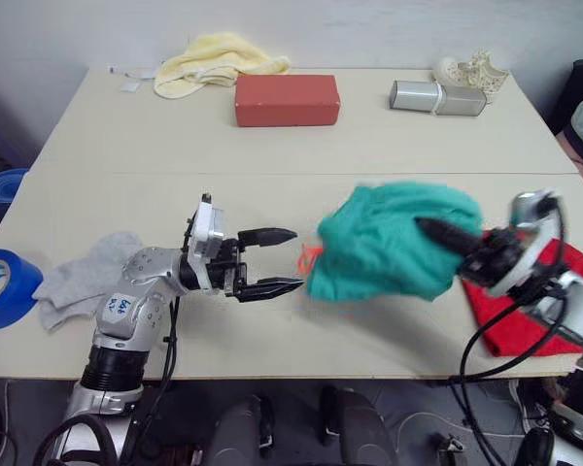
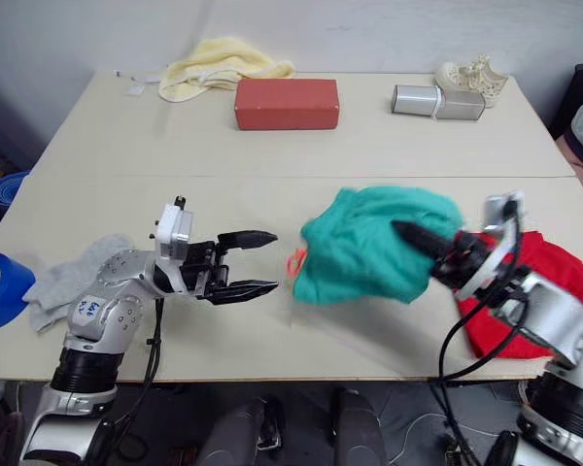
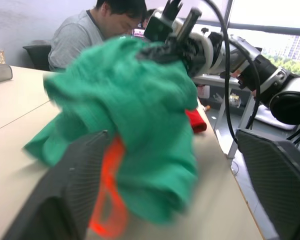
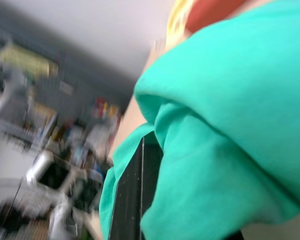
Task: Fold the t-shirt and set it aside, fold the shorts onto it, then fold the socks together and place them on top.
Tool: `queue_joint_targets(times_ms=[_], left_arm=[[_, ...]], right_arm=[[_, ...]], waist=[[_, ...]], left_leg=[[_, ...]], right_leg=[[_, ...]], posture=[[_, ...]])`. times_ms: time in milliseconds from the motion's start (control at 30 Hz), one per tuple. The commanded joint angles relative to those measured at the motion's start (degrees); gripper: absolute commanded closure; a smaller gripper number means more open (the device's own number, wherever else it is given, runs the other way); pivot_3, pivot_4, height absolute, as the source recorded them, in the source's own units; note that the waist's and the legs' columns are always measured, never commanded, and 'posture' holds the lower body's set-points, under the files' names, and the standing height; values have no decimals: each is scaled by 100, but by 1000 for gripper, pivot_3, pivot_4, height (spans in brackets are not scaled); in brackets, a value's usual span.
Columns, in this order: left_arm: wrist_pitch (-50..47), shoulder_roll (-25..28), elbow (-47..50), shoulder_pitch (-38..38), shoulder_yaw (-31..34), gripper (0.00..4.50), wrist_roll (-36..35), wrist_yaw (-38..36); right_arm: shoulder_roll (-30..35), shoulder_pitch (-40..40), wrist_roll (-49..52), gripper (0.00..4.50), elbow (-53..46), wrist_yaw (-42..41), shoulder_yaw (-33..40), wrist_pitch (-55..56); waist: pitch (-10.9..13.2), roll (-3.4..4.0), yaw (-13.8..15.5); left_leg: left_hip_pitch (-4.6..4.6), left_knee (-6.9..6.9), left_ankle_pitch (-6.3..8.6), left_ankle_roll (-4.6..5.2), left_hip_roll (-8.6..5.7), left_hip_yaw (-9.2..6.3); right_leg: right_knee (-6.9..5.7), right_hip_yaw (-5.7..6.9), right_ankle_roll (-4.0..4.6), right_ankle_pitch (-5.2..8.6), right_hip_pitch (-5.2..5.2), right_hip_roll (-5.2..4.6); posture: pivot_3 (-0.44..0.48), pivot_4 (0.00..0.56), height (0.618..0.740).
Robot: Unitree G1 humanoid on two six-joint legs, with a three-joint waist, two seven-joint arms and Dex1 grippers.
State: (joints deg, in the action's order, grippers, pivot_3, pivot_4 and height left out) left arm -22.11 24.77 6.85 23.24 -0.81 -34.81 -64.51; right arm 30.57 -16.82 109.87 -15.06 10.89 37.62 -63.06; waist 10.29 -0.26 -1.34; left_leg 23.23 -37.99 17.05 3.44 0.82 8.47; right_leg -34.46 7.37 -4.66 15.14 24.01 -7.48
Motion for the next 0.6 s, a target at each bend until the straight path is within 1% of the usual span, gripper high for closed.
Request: queue_joint_targets(times_ms=[33,100,167,367,467,533,600], left_arm=[[-11,-56,23,60,-114,20,-113,-146],[27,-114,-97,123,-167,20,-49,-166],[76,-161,-236,205,-210,20,3,-218],[278,-225,-639,462,-319,20,177,-390],[213,-161,-658,437,-303,20,171,-427],[180,-60,-609,328,-334,20,177,-535],[207,-31,-624,297,-359,20,204,-574]], right_arm=[[-11,-300,313,4500,-532,851,389,1380],[122,-374,313,4500,-571,1108,457,1869],[300,-408,313,4500,-598,1192,513,2163],[898,-131,113,4500,-489,1064,809,2616],[1123,253,223,4500,-443,998,1256,2722],[1112,630,77,4500,-364,807,1717,2851],[1086,861,-12,4500,-277,664,1914,2955]], waist=[[0,0,1],[0,0,5],[0,0,39],[0,0,139],[0,0,159],[0,0,177],[0,1,183]], left_leg=[[0,0,-1,-1,0,1],[0,0,-2,-2,0,2],[1,0,-3,-1,0,2],[2,-3,-7,6,0,5],[2,-3,-7,7,0,3],[4,-3,-6,8,0,2],[3,-3,-6,8,0,2]], right_leg=[[-1,0,0,0,0,2],[-1,0,0,0,0,4],[-1,-1,-1,0,0,5],[0,-4,-1,0,1,5],[2,-4,-1,0,0,4],[4,-4,-2,0,0,4],[4,-4,-2,0,-1,5]], posture=[[0,150,740],[0,150,740],[0,150,740],[0,150,740],[0,150,740],[0,150,740],[0,150,740]])
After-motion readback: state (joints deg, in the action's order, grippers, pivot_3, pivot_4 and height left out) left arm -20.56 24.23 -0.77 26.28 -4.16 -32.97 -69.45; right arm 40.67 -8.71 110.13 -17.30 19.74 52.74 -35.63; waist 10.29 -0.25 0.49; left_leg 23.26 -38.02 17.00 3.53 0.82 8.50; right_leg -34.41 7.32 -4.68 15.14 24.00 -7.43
